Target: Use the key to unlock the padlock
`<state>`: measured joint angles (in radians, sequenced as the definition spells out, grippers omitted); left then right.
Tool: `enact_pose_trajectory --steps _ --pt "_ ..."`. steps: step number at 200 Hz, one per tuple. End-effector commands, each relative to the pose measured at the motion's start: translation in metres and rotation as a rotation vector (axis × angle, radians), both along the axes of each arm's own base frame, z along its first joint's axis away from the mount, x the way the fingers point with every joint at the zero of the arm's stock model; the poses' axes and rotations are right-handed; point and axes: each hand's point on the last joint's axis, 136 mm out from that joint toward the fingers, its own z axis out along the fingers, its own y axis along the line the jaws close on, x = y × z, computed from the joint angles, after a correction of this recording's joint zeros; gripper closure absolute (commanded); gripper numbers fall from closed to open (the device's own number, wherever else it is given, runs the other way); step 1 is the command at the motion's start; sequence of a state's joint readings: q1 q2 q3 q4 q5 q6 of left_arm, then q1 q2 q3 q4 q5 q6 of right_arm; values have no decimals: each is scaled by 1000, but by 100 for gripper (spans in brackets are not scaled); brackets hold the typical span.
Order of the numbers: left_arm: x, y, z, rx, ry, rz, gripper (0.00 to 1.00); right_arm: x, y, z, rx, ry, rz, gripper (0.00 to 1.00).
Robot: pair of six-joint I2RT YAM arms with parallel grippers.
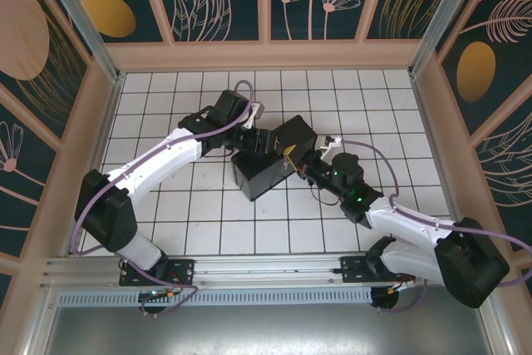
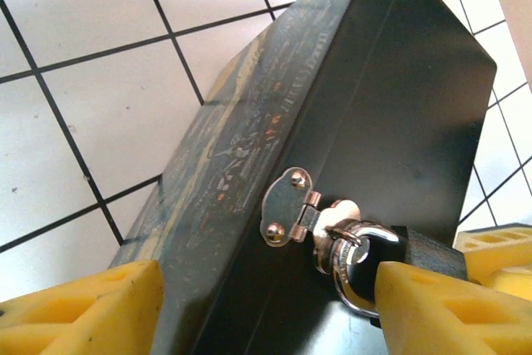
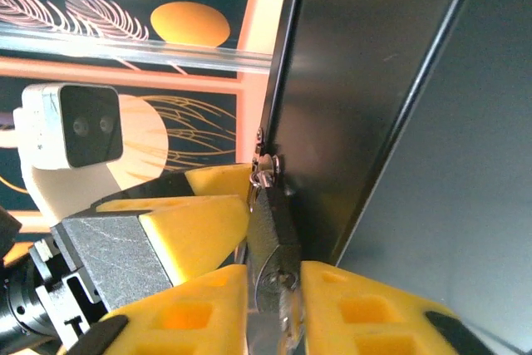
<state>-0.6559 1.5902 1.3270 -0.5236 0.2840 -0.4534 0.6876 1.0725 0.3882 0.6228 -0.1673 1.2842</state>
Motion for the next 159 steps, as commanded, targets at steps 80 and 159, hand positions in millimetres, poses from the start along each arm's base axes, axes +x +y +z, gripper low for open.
enact_pose_trajectory --steps 80,159 --pt "48 18 30 -27 -45 59 29 -10 -39 27 -580 -374 102 62" --pt "70 8 20 -49 -10 60 29 -31 -10 22 -1130 -1047 251 65"
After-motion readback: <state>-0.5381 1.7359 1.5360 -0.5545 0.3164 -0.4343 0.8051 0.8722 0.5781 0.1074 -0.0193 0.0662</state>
